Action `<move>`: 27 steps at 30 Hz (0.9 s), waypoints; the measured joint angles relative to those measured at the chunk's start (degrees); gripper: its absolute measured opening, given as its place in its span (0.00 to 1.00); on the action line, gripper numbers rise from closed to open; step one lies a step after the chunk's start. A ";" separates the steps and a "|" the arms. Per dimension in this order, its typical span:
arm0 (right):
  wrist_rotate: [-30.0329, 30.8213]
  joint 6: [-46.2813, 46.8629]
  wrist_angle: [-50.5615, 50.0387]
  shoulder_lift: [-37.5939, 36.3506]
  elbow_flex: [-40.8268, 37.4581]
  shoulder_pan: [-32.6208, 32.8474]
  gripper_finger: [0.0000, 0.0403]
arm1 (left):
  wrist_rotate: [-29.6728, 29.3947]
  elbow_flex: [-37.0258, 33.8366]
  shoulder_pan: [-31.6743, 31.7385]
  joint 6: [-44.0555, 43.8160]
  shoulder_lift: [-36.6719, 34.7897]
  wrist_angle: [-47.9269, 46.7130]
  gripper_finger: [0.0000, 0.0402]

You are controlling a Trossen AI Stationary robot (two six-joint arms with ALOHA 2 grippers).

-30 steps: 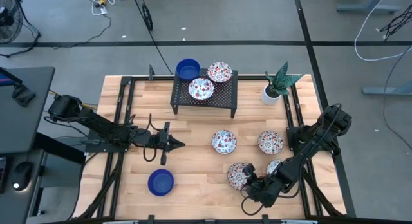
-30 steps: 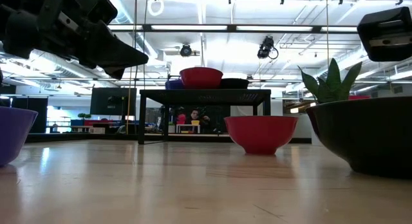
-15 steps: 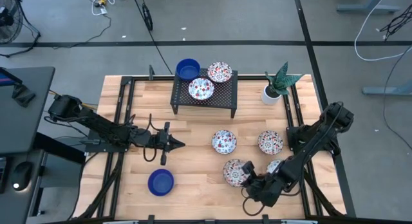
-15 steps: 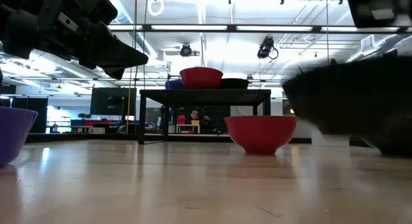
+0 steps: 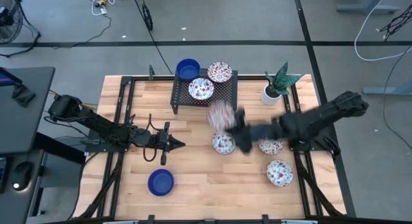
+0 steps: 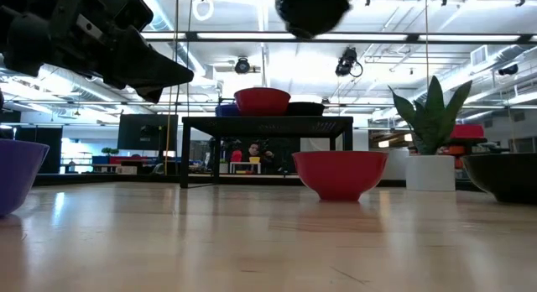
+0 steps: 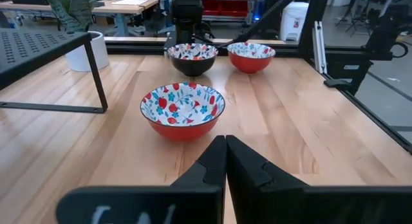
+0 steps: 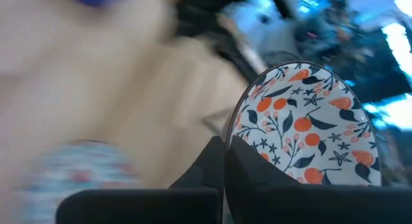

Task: Pick & Place Mini bowls
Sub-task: Stack the bottom orange bowl on top of the other orange bowl on the shelf

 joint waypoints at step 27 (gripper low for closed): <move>-33.06 -8.63 -14.74 18.65 23.42 -47.28 0.01 | -0.41 0.00 0.21 0.63 0.00 0.08 0.04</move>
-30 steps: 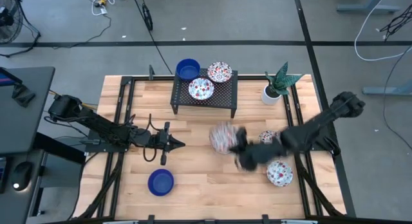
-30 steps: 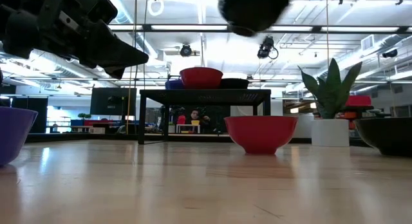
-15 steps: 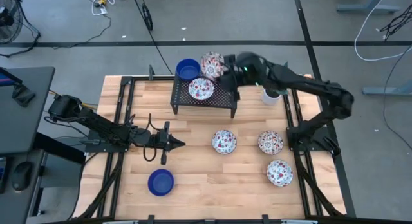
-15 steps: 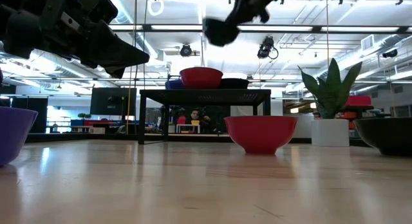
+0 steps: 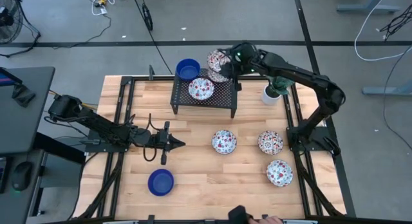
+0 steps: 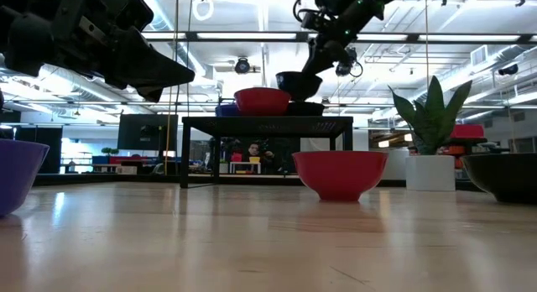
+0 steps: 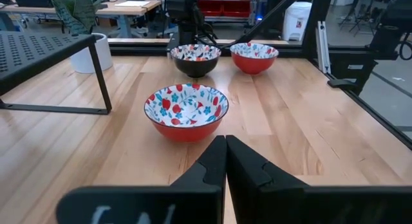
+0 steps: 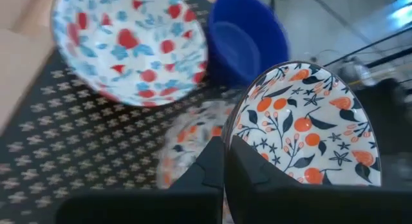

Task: Pick & Place Mini bowls
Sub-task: Stack the bottom orange bowl on top of the other orange bowl on the shelf

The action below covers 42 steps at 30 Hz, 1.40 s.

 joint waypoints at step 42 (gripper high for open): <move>-1.93 -0.18 1.38 0.02 -6.19 -0.36 0.02 | -0.01 0.00 0.00 0.42 0.00 0.02 0.04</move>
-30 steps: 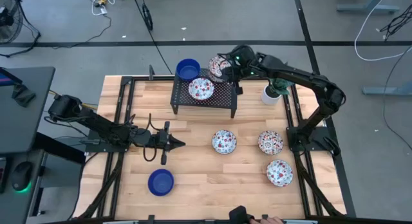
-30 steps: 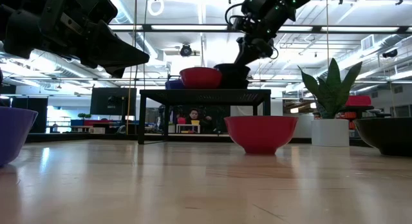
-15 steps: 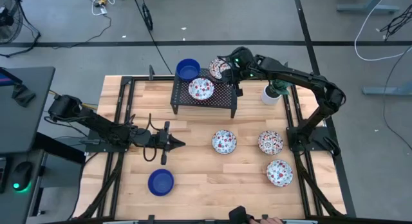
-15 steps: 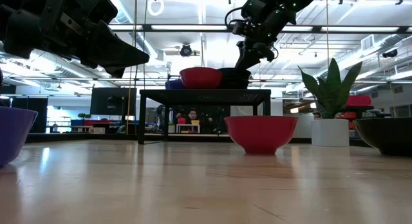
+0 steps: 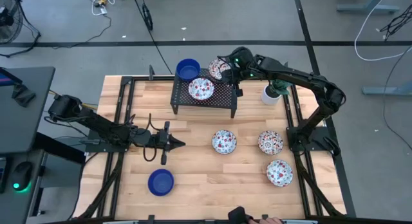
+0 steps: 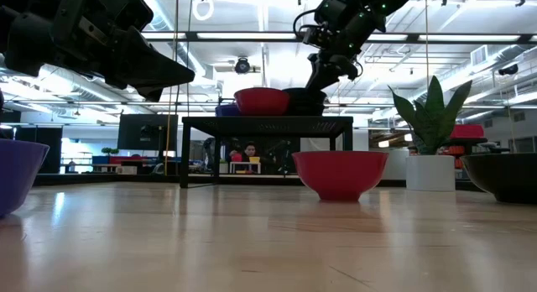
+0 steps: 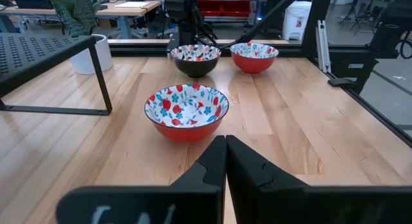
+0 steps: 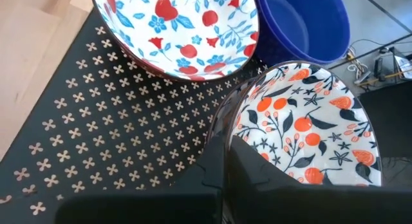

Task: Pick & Place Mini bowls
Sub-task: Stack the bottom orange bowl on top of the other orange bowl on the shelf

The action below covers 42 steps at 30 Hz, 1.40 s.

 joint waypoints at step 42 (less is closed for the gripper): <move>-0.04 0.03 0.47 0.00 -0.01 -0.11 0.04 | 0.01 0.00 -0.02 -0.02 0.00 0.00 0.04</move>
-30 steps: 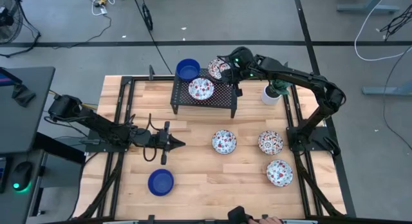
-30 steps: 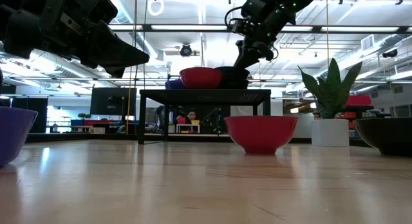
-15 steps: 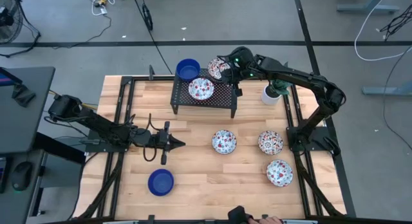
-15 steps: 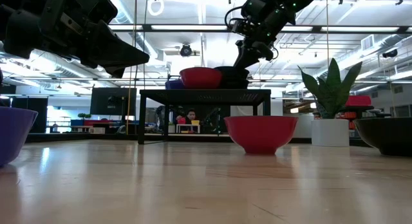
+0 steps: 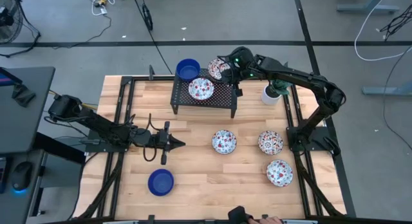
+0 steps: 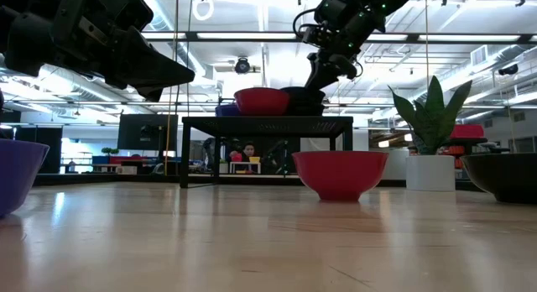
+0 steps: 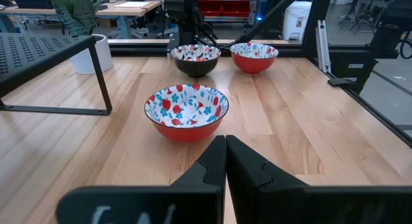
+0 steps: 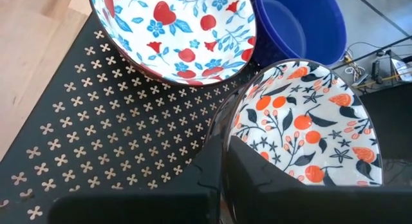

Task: Pick & Place Mini bowls
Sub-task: Stack the bottom orange bowl on top of the other orange bowl on the shelf

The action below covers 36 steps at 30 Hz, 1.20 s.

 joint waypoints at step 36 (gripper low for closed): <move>-0.43 -1.01 0.83 2.57 0.04 -1.20 0.04 | 0.00 0.00 0.00 0.00 -0.02 0.00 0.04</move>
